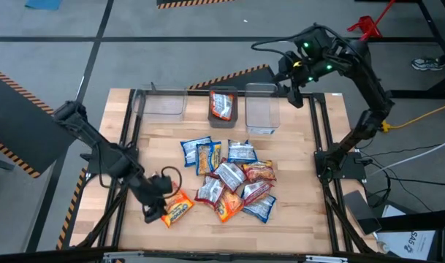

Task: Sort Maruchan noodles
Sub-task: Put the orange noodle pack into the black bin

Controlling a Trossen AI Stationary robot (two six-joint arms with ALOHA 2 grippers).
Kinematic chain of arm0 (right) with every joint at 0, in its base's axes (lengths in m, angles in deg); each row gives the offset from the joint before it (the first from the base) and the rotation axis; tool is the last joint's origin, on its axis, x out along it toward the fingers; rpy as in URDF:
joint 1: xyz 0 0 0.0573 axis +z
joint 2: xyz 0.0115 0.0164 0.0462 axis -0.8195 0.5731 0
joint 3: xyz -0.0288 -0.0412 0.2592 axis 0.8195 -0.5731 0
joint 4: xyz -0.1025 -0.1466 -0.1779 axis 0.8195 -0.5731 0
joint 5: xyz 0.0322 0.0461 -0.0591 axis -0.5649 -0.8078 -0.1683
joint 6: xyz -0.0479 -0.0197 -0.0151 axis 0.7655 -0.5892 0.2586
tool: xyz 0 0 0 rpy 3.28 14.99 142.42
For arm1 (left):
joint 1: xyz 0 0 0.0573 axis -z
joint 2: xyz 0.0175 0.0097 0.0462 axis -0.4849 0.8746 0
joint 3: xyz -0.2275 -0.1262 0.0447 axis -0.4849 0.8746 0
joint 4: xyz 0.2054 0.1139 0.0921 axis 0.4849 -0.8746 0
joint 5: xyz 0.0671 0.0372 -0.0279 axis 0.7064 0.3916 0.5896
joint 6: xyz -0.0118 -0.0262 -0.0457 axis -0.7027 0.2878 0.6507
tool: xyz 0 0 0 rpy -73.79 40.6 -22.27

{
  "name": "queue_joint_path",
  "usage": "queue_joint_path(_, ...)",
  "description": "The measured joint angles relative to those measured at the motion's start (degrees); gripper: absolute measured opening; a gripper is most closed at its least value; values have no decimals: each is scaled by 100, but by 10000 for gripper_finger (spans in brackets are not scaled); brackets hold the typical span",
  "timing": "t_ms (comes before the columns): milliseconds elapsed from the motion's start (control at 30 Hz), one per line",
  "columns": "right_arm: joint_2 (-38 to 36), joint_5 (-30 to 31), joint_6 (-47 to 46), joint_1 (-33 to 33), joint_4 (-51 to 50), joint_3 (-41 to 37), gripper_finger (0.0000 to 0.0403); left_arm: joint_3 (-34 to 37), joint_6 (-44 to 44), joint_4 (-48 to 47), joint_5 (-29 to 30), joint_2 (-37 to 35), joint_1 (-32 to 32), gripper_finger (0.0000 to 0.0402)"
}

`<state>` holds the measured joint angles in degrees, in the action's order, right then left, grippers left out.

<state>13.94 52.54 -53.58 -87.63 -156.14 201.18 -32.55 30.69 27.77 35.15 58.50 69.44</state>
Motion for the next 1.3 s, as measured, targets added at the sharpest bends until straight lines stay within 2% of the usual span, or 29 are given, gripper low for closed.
queue_joint_path(167, 0, -47, 4, 0, -2, -274, 234, 597, 459, 369, 104, -1, 402, 232)
queue_joint_path(300, 0, -90, 6, 0, -5, -503, 234, 815, 499, 385, 372, 101, 508, 244)
queue_joint_path(600, 0, -94, 10, 0, 32, -765, 234, 851, -245, 223, 475, 882, 660, 245)
queue_joint_path(833, 2, -95, -18, 0, 57, -770, 234, 852, -209, 125, 505, 1412, 809, 245)
queue_joint_path(1067, 2, -95, -25, 0, 92, -768, 234, 852, -196, -8, 667, 1501, 812, 245)
queue_joint_path(1300, 2, -95, -67, 0, 90, -769, 234, 730, 138, -109, 104, 1370, 844, 230)
